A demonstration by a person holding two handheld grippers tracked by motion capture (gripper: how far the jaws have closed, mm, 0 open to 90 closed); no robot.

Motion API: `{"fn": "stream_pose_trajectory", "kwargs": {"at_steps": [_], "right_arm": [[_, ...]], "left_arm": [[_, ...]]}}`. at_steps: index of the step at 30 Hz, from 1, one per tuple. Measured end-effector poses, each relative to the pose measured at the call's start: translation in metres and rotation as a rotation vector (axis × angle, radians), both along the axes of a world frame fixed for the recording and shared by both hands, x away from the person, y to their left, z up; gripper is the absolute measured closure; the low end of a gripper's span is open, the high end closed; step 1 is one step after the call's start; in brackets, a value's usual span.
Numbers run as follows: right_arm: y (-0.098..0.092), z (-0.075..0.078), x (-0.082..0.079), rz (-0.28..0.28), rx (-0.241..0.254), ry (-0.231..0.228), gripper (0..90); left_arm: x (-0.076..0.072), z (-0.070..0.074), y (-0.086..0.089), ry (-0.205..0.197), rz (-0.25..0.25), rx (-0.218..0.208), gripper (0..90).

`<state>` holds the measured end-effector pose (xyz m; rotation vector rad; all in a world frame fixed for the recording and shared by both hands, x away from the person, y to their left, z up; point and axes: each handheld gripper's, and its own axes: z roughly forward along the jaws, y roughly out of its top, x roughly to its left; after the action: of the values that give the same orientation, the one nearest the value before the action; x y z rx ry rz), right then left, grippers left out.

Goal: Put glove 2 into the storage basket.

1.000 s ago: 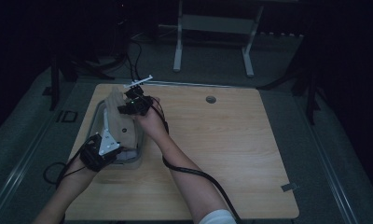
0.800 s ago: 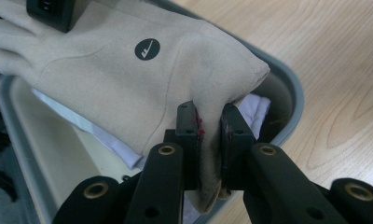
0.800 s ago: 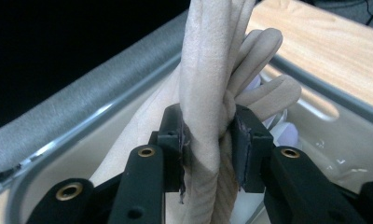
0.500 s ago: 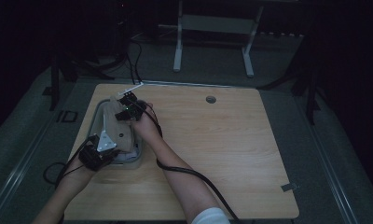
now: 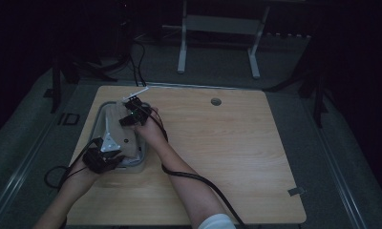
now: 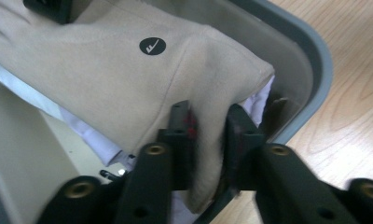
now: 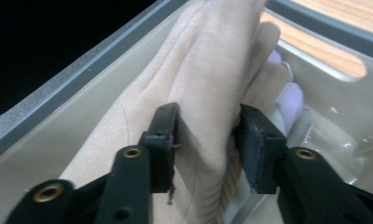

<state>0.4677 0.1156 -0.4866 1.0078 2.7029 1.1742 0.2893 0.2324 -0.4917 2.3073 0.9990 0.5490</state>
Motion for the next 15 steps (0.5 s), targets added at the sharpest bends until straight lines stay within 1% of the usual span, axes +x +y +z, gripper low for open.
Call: {"fn": "stream_pose_trajectory", "kwargs": {"at_steps": [2, 3, 4, 5, 6, 7, 9, 10, 11, 12, 13, 14, 15], "right_arm": [[-0.003, 0.002, 0.000, 0.014, 0.002, 0.007, 49.4], [-0.005, 0.002, -0.001, 0.018, 0.003, 0.003, 47.8], [-0.007, 0.004, -0.002, 0.022, 0.003, -0.006, 44.9], [-0.009, 0.005, -0.003, 0.023, 0.005, -0.006, 40.1], [-0.012, 0.006, -0.004, 0.029, 0.011, 0.000, 36.6], [-0.014, 0.007, -0.005, 0.035, 0.014, 0.005, 35.1], [-0.020, 0.008, -0.008, 0.059, 0.017, 0.002, 26.7], [-0.023, 0.008, -0.009, 0.077, 0.024, -0.001, 25.1], [-0.026, 0.009, -0.011, 0.077, 0.029, -0.004, 24.8], [-0.029, 0.010, -0.012, 0.074, 0.038, -0.007, 24.8], [-0.033, 0.012, -0.013, 0.082, 0.046, -0.017, 22.8], [-0.035, 0.013, -0.014, 0.090, 0.054, -0.025, 20.0], [-0.038, 0.015, -0.016, 0.090, 0.061, -0.028, 20.0]], "left_arm": [[-0.001, 0.003, 0.001, 0.003, 0.006, -0.026, 64.7], [-0.003, 0.006, 0.002, -0.001, 0.005, -0.031, 63.0], [-0.005, 0.008, 0.002, -0.013, 0.010, -0.032, 60.7], [-0.007, 0.011, 0.002, -0.026, 0.019, -0.036, 58.1], [-0.010, 0.013, 0.003, -0.031, 0.024, -0.044, 55.6], [-0.011, 0.015, 0.004, -0.032, 0.028, -0.051, 54.9], [-0.015, 0.020, 0.006, -0.036, 0.045, -0.064, 47.7], [-0.017, 0.022, 0.007, -0.039, 0.046, -0.077, 47.3], [-0.018, 0.024, 0.007, -0.046, 0.053, -0.088, 44.1], [-0.020, 0.025, 0.006, -0.057, 0.066, -0.095, 38.6], [-0.020, 0.027, 0.006, -0.056, 0.063, -0.110, 34.6], [-0.020, 0.028, 0.005, -0.061, 0.053, -0.139, 28.5], [-0.020, 0.029, 0.004, -0.065, 0.056, -0.164, 24.7]]}}
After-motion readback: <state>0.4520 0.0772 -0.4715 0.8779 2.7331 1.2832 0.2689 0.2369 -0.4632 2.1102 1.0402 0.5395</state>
